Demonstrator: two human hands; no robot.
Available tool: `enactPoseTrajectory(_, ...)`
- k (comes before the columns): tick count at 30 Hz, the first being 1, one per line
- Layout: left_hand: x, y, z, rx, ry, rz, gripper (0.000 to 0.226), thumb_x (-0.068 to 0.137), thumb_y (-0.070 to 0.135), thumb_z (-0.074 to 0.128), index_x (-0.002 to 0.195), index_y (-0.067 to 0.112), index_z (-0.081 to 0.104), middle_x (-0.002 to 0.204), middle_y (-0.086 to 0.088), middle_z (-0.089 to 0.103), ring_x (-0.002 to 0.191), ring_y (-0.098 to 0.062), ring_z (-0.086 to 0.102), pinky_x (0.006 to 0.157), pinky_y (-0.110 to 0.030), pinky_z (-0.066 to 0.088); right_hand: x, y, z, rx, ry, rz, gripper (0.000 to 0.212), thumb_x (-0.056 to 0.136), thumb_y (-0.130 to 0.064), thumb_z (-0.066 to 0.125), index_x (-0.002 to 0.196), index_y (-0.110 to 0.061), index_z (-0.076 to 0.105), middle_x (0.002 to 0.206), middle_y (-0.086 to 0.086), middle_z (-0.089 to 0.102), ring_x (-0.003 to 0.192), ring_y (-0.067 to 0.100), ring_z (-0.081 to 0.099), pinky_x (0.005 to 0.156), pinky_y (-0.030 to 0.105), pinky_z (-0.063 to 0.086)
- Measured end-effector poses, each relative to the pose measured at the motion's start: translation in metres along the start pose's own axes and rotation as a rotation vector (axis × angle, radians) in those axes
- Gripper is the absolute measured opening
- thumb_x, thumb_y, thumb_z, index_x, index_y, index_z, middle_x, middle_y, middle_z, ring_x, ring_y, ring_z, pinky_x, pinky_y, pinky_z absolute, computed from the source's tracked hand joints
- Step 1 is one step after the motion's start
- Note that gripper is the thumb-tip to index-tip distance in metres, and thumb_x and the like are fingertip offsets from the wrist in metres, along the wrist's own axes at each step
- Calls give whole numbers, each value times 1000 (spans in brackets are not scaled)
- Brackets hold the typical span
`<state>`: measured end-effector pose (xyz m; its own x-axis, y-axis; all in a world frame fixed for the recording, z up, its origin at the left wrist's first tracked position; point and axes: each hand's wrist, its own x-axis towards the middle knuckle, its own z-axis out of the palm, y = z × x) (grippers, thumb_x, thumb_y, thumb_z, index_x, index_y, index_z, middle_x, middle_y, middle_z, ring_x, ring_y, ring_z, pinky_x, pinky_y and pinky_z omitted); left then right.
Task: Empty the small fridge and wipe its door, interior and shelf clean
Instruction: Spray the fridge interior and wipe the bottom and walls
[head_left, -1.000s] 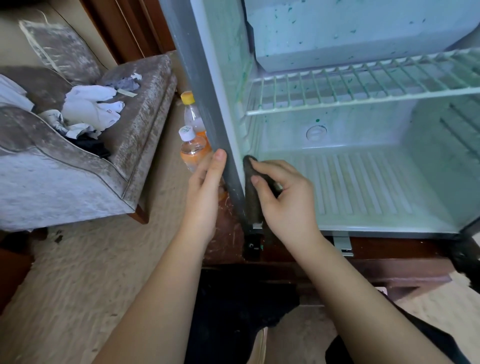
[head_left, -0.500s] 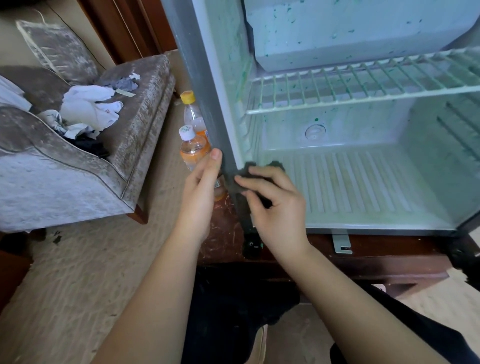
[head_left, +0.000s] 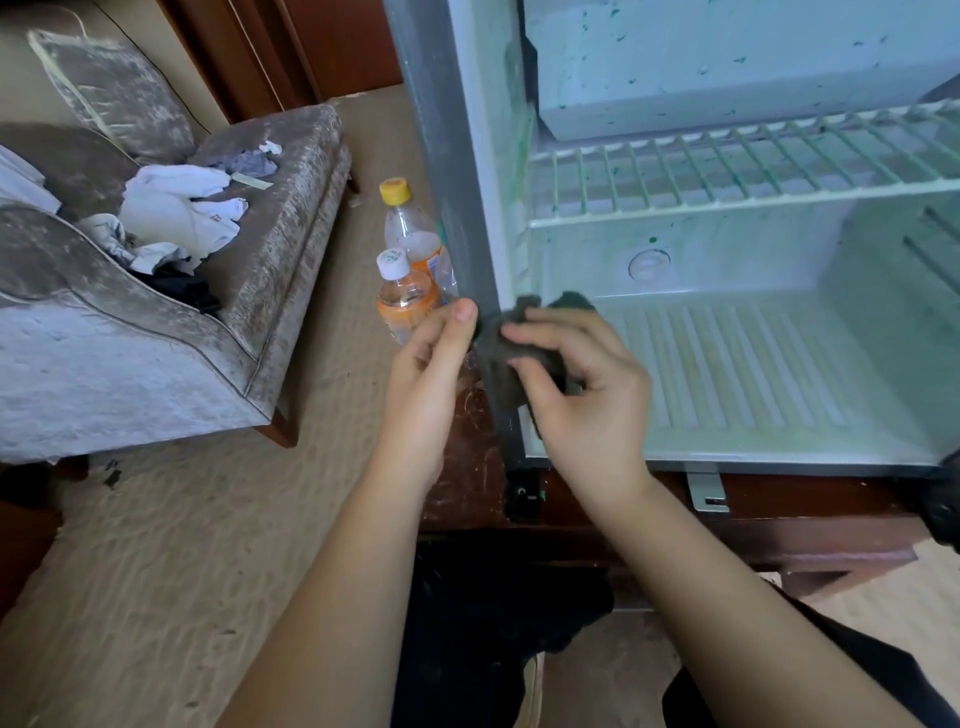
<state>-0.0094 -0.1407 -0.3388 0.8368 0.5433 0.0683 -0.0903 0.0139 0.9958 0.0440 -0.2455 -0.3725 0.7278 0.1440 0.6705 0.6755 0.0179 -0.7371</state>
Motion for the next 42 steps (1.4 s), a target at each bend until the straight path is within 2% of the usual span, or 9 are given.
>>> enactPoseTrajectory(9, -3, 2, 3, 23, 11, -22, 37, 86, 53, 57, 112, 28, 64, 120, 2, 69, 110, -11, 65, 100, -45, 49, -50, 49, -3, -152, -182, 143, 19, 76, 9, 74, 82, -8, 72, 86, -1, 57, 82, 13, 60, 75, 16, 48)
enactPoseTrajectory(14, -2, 0, 2, -4, 44, -11, 30, 88, 49, 60, 101, 25, 69, 116, -9, 69, 113, -23, 63, 103, -53, 45, -18, 13, -3, -263, -59, -81, 13, 81, -4, 73, 92, -11, 75, 83, 3, 56, 73, 16, 57, 64, 24, 47)
enactPoseTrajectory(18, 5, -4, -7, -47, 85, -92, 59, 89, 65, 48, 119, 17, 66, 120, -6, 69, 114, -21, 63, 92, -36, 52, 9, -6, -1, -211, 6, -166, 13, 83, -7, 72, 94, -11, 76, 84, 3, 56, 76, 15, 57, 68, 18, 46)
enactPoseTrajectory(20, 11, -5, -16, -69, 117, -162, 62, 96, 61, 30, 110, 14, 68, 110, -6, 72, 102, -17, 68, 77, -26, 55, 2, 1, 5, -234, -13, -189, 13, 83, -5, 72, 93, -9, 76, 80, 5, 54, 72, 19, 57, 65, 24, 48)
enactPoseTrajectory(24, 11, -4, -18, 8, 141, -208, 45, 101, 47, 38, 88, 17, 70, 85, 0, 75, 77, -14, 69, 67, -27, 55, -25, 27, 12, -337, -144, -218, 13, 79, -5, 76, 90, -10, 76, 75, 7, 51, 69, 24, 54, 52, 30, 48)
enactPoseTrajectory(29, -5, -10, -9, 250, 169, -180, 20, 98, 24, 55, 87, 12, 65, 77, 3, 68, 68, -7, 64, 62, -21, 51, -69, 63, 15, -590, -420, -115, 31, 59, -2, 87, 84, -14, 76, 79, 3, 49, 76, 22, 49, 40, 31, 47)
enactPoseTrajectory(33, -15, -21, -12, 433, 42, -294, 8, 96, 13, 57, 90, 12, 63, 84, -3, 67, 62, -8, 60, 54, -14, 46, -63, 52, -5, -513, -428, -69, 23, 73, -3, 79, 93, -11, 75, 85, 7, 57, 79, 28, 59, 59, 38, 55)
enactPoseTrajectory(37, -23, -23, -20, 407, -115, -385, 15, 93, 20, 64, 105, 11, 65, 95, -3, 72, 73, -14, 70, 65, -23, 57, -52, 29, -34, -324, -322, 12, 30, 77, -4, 77, 106, -10, 73, 93, 1, 57, 87, 12, 58, 81, 17, 47)
enactPoseTrajectory(42, -30, -18, -27, 266, -231, -393, 13, 85, 16, 73, 97, 16, 69, 88, -4, 75, 82, -16, 73, 70, -25, 59, -68, 13, -40, -193, -549, 112, 59, 78, 2, 69, 133, -11, 55, 121, -2, 48, 117, 5, 47, 104, 11, 31)
